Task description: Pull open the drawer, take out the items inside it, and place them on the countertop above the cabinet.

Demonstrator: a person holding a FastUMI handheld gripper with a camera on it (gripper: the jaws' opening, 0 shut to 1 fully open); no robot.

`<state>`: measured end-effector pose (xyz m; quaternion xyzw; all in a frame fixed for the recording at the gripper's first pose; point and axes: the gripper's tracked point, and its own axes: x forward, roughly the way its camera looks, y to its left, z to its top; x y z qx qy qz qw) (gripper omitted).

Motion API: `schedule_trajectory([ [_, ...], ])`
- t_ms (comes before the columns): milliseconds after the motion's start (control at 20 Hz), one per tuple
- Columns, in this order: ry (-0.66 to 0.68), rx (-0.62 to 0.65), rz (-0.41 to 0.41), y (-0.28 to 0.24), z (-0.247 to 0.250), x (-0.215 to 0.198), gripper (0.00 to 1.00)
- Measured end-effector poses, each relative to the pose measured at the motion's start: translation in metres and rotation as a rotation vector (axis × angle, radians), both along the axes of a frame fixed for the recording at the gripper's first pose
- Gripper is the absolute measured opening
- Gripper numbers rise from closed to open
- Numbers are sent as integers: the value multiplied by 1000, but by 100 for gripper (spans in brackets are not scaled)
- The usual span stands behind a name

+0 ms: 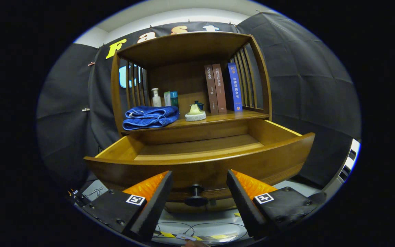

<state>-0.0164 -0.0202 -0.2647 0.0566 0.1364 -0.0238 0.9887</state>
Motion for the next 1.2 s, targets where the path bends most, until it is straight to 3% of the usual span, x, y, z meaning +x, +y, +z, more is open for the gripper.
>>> schedule_trajectory([
  [400,18,-26,27,1,-14,11,99],
  [1200,-36,-24,19,-1,-15,140,100],
])
